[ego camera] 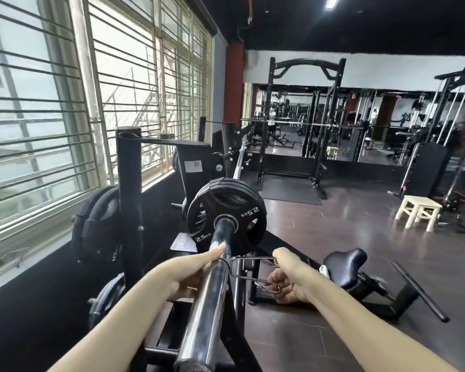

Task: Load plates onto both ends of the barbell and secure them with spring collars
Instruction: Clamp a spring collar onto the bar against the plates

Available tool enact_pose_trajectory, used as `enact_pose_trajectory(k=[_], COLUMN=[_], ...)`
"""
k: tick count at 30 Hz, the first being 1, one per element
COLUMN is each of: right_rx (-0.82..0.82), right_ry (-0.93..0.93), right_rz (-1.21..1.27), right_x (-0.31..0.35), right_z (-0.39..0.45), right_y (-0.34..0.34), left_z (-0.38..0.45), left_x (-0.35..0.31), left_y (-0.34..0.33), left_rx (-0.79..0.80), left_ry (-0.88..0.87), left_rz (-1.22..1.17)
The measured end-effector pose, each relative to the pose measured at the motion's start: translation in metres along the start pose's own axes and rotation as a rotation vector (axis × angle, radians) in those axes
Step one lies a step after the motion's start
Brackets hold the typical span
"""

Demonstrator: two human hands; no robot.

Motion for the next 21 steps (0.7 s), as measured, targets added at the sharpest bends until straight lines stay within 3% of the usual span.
enact_pose_trajectory(k=[5, 21], right_rx=[-0.037, -0.111], right_ry=[0.05, 0.096], right_rz=[0.049, 0.05], right_x=[-0.008, 0.063], right_z=[0.029, 0.086], right_y=[-0.005, 0.001], left_z=[0.025, 0.09], left_x=[0.002, -0.054], left_y=[0.005, 0.001], left_rx=[0.001, -0.08], left_ry=[-0.016, 0.093], left_rz=[-0.06, -0.27])
Point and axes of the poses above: each hand's wrist, its own z-axis towards the middle knuckle, its own y-axis out of the back of the hand, x = y × z, the point moved 1 cm from there along z, towards the middle knuckle, and after that the axes turned 4 degrees about -y, right-handed, at the moved point
